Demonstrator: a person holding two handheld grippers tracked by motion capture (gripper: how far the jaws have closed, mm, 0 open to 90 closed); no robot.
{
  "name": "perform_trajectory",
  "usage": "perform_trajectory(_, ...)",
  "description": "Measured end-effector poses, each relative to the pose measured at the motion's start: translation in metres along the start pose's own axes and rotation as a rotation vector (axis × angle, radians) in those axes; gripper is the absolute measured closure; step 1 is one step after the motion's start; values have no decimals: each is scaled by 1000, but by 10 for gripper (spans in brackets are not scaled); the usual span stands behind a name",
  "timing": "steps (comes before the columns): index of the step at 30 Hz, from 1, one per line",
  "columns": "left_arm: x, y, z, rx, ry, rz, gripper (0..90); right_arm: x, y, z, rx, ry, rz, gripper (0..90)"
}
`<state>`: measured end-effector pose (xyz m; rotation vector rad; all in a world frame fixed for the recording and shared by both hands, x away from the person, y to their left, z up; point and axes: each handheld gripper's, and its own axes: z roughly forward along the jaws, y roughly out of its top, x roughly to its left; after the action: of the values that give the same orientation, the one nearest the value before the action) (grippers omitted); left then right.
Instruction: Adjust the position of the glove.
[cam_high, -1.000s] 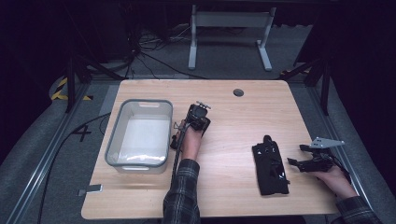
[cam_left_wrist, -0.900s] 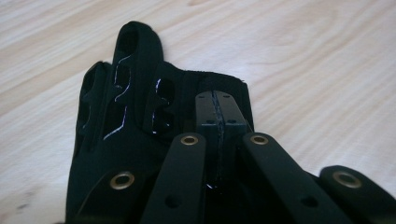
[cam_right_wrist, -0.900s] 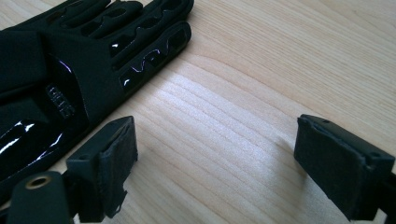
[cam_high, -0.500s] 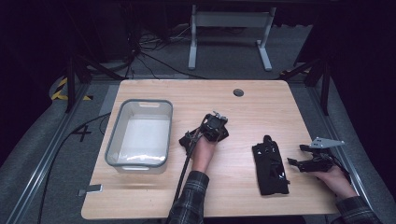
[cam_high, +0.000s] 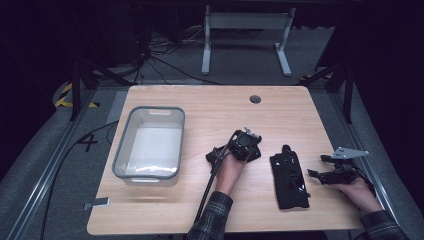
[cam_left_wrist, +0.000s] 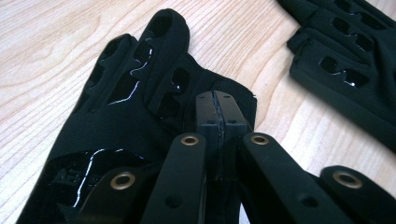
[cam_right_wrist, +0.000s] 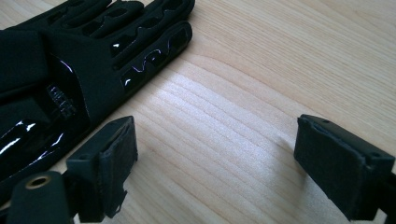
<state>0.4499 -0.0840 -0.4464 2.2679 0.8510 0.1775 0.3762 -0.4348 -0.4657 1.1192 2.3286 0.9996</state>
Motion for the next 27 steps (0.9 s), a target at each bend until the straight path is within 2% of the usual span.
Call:
perform_trajectory(6,8,-3,-18,-24,43,-8,900,0,0,0,0,1,-1,138)
perform_trajectory(9,18,-5,-32,-39,73,-21,899,0,0,0,-1,1,-3,138)
perform_trajectory(14,38,-14,-44,-48,117,-73,899,0,0,0,-1,1,-3,138)
perform_trajectory(19,52,-24,-46,-43,137,-108,899,0,0,0,-1,1,-3,137)
perform_trajectory(25,57,-28,-38,4,148,-109,899,0,0,0,-1,1,-3,137)
perform_trajectory(27,57,-30,-33,26,147,-121,899,0,0,0,-2,1,-3,138)
